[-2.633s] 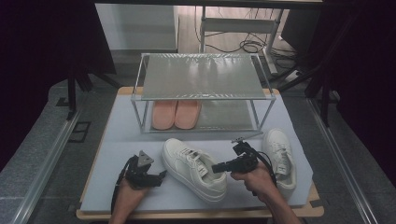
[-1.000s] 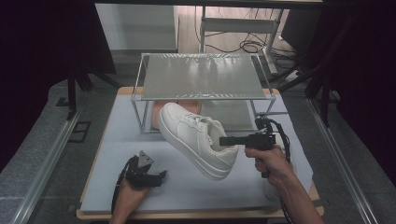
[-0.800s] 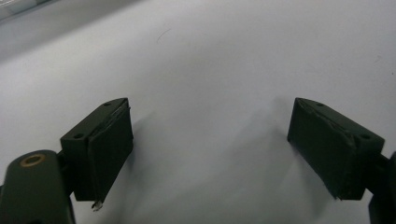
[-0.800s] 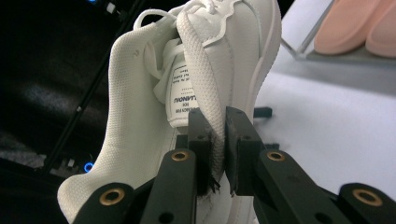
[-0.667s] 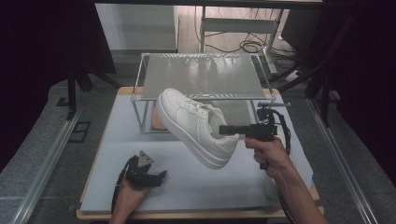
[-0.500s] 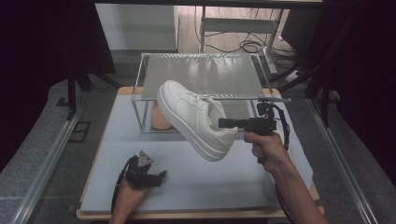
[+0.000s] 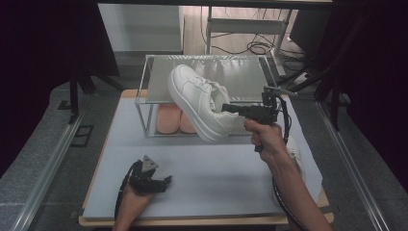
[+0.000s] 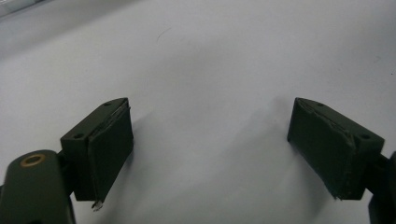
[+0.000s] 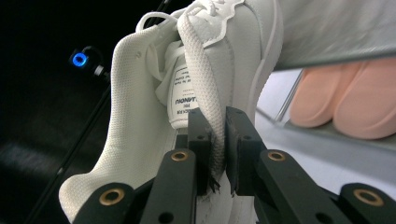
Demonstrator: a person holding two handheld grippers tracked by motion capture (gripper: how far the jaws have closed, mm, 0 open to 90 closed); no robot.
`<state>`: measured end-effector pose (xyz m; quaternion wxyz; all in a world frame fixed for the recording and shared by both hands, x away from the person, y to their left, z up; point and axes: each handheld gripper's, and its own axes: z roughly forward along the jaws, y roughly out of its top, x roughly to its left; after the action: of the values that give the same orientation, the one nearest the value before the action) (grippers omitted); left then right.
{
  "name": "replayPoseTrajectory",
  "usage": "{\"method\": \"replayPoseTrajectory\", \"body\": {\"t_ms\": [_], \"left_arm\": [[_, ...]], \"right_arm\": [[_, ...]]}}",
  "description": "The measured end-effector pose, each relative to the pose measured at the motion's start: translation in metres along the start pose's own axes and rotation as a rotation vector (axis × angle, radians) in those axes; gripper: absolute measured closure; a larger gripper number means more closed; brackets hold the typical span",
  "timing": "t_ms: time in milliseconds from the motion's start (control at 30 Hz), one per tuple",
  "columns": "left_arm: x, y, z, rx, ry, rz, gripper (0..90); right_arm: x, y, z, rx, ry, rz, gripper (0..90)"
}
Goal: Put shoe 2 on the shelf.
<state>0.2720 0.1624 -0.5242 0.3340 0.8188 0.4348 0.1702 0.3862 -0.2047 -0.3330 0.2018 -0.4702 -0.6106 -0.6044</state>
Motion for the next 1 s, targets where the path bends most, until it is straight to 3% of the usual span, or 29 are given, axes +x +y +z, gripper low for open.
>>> {"method": "replayPoseTrajectory", "body": {"t_ms": [433, 633, 867, 1000], "left_arm": [[0.000, 0.000, 0.000, -0.003, 0.000, 0.000, 14.4], [0.000, 0.000, 0.000, -0.004, -0.001, -0.001, 14.7], [-0.001, 0.000, 0.000, -0.005, 0.002, 0.002, 14.8], [-0.001, 0.000, 0.000, -0.007, 0.002, 0.003, 14.9]], "right_arm": [[-0.019, 0.026, 0.022, -0.133, -0.176, 0.002, 81.6], [-0.019, 0.034, 0.034, -0.175, -0.216, 0.009, 81.4], [-0.008, 0.042, 0.047, -0.196, -0.264, -0.028, 77.0], [-0.004, 0.042, 0.054, -0.186, -0.240, -0.052, 70.3]]}}
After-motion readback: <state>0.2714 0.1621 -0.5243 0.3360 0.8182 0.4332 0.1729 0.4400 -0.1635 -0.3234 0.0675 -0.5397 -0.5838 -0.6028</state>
